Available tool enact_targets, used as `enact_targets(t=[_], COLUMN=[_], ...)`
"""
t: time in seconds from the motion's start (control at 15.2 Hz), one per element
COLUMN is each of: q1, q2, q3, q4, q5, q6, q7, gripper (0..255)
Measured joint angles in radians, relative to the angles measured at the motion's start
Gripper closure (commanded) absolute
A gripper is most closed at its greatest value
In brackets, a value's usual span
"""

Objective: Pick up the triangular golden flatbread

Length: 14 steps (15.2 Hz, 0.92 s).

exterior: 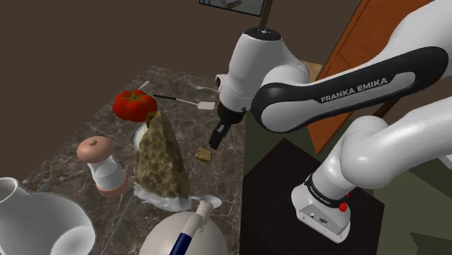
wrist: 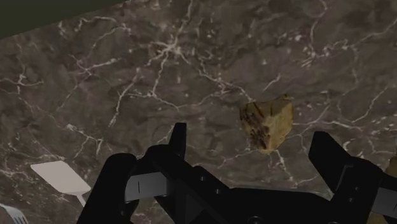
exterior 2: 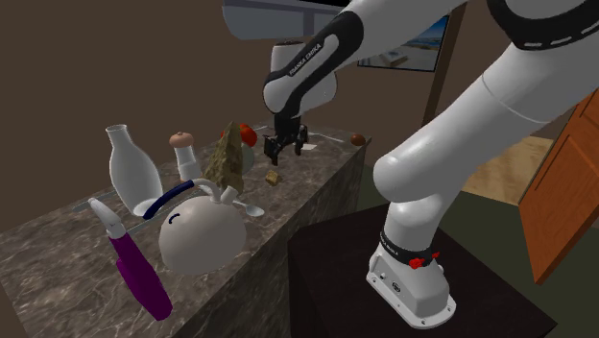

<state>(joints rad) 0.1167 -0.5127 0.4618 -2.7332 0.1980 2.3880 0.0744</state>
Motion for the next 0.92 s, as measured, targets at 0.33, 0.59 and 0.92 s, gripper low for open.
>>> enact_targets(t=[0.33,0.59,0.92], q1=[-0.049,-0.084,-0.118], q2=[0.166,0.233,0.284], q3=[0.119,0.156,0.187], q4=[0.000,-0.010,-0.023], q5=[-0.074,-0.120,-0.167], q6=[0.201,0.278,0.339], q7=[0.100,0.142,0.182], gripper=[0,0,255])
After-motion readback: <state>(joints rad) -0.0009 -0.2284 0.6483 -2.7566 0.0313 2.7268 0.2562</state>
